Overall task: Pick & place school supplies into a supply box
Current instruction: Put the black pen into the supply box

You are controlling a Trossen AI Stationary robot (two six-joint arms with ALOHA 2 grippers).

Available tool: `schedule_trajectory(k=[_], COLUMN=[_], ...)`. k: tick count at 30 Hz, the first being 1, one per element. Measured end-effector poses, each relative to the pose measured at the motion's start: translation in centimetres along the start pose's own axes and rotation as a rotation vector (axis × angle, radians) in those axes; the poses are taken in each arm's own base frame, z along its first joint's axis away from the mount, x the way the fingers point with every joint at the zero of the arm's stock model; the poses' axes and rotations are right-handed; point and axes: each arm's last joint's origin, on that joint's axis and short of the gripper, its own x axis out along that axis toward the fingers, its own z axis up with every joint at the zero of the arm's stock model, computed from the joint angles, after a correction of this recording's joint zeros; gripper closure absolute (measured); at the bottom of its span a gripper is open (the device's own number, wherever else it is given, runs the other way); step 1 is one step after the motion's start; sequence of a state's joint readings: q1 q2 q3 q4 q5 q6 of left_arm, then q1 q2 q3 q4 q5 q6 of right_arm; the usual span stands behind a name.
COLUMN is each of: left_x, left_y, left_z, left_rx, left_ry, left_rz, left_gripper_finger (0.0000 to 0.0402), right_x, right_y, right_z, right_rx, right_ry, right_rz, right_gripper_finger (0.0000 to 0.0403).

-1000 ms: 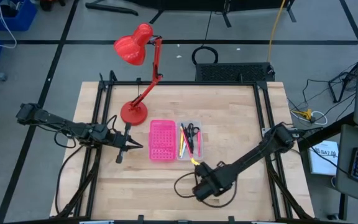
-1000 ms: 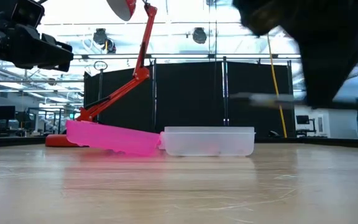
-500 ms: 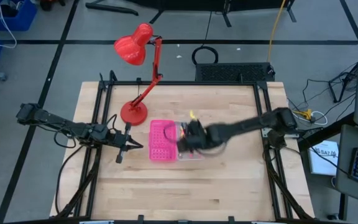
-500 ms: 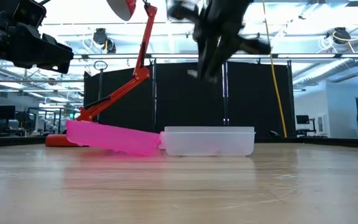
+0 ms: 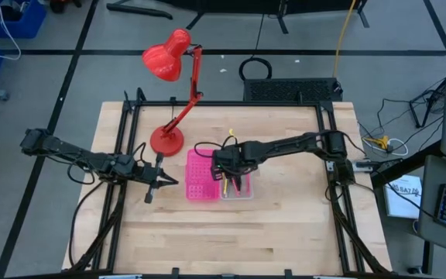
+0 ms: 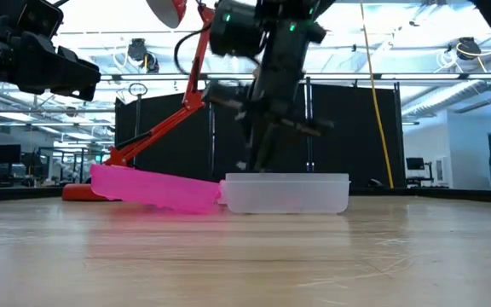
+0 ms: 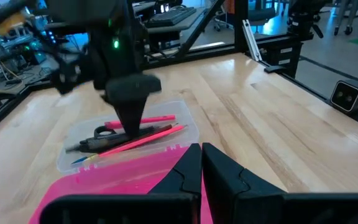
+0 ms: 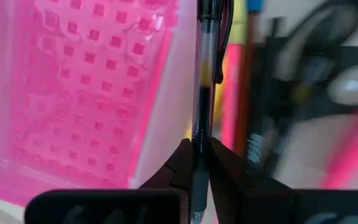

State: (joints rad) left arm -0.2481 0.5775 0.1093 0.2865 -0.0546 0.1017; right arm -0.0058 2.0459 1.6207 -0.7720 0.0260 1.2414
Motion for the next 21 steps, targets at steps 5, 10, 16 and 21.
schedule_trajectory(k=[5, 10, 16, 21], left_x=[0.00, 0.00, 0.00, 0.00], left_y=[0.00, 0.00, 0.00, 0.00], left_z=[0.01, 0.02, 0.04, 0.03], left_rx=[0.000, 0.000, 0.004, 0.012], left_ry=[-0.001, -0.002, -0.004, -0.003], left_rz=[0.000, 0.000, 0.000, 0.000], left_gripper_finger=[0.0380, 0.0380, 0.0380, 0.0380], right_x=[1.37, 1.38, 1.37, 1.34], right_y=[-0.14, -0.09, 0.13, 0.72], right_z=[0.32, 0.25, -0.06, -0.36], right_rx=[-0.005, -0.018, -0.003, -0.009], right_ry=[0.004, -0.015, -0.020, -0.032], right_rz=[-0.021, -0.026, -0.015, 0.031], right_gripper_finger=[0.0381, 0.0370, 0.0364, 0.0360])
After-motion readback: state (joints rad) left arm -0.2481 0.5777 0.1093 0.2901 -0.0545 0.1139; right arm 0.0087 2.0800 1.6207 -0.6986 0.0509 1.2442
